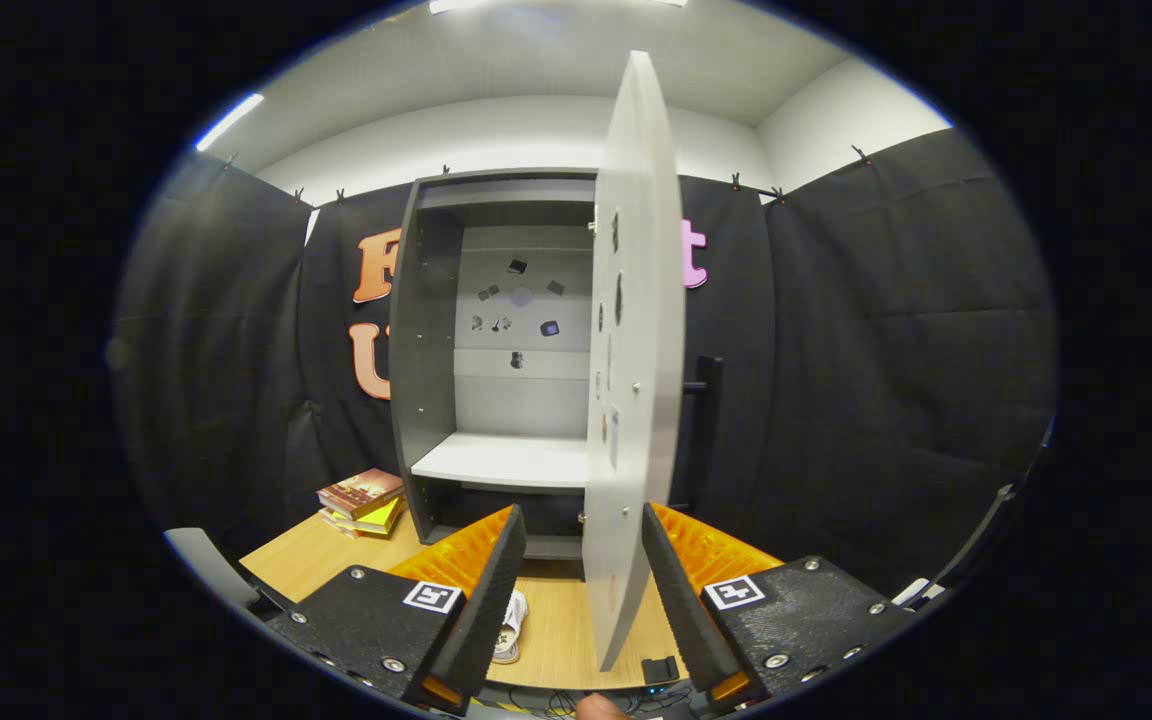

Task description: Open the shoe cabinet door, grab the shoes and put them into the shoe cabinet, then close the shoe cabinet door.

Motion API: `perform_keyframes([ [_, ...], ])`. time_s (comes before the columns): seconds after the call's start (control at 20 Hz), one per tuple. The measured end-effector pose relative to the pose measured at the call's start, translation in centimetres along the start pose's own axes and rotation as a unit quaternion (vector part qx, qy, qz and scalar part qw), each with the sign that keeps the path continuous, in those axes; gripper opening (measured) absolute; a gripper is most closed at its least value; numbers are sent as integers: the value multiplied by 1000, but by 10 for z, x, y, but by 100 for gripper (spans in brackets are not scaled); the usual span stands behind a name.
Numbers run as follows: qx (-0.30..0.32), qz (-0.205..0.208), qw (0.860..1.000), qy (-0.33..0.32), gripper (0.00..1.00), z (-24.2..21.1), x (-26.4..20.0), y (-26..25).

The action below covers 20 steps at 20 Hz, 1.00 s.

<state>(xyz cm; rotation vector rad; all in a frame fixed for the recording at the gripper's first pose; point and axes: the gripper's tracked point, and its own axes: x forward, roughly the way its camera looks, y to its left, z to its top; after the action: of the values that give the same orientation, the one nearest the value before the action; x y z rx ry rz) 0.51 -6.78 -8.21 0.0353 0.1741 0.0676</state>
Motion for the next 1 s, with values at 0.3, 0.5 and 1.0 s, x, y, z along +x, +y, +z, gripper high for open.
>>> perform_keyframes([
  [0.3,10,-2,999,50,83,-34,10,56],
  [0.5,24,-5,996,88,83,-69,30,91],
  [1.0,9,49,976,211,84,-180,73,147],
])
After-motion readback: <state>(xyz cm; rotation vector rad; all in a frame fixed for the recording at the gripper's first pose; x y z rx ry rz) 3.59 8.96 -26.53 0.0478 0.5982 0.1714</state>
